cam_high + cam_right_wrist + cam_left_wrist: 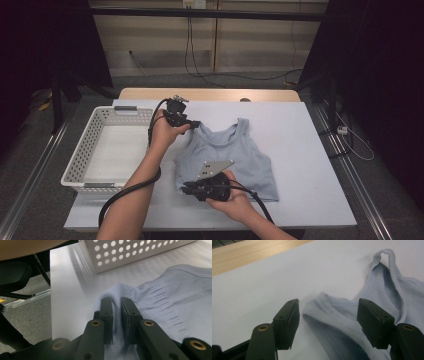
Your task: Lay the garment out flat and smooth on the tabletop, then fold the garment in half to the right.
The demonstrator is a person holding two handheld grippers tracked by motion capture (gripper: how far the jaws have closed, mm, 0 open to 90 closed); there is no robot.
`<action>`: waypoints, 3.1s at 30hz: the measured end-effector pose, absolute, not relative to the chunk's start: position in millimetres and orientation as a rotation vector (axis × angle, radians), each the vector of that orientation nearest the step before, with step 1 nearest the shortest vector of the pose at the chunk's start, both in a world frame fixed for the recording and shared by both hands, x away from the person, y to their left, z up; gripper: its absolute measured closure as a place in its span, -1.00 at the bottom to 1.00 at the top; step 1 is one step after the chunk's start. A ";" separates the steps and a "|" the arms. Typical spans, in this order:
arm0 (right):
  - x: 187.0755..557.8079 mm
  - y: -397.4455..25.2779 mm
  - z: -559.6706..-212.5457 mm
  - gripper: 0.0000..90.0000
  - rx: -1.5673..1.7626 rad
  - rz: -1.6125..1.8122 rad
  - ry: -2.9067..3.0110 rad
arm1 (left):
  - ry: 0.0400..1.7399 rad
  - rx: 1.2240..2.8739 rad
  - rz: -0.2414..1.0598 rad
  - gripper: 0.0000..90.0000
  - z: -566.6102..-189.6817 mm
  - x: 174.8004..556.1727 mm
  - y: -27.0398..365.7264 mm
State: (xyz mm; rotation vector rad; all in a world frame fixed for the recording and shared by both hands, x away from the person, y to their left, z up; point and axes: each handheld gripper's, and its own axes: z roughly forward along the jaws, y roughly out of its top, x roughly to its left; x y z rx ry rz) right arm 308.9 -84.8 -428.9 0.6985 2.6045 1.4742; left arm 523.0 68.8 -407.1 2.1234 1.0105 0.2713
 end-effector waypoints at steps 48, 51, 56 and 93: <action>299.0 -82.7 -429.3 0.80 0.670 1.434 2.581 | 1.143 2.181 0.226 0.92 -448.7 539.8 51.7; 298.5 -83.4 -428.4 0.79 0.673 1.435 2.580 | 1.187 2.181 0.178 0.93 -444.5 542.1 54.6; 297.5 -84.1 -426.8 0.79 0.662 1.427 2.580 | 1.217 2.157 0.133 0.94 -431.2 544.1 58.9; 299.6 -84.7 -414.7 0.79 0.648 1.468 2.560 | 1.236 2.164 0.102 0.94 -391.9 550.0 72.3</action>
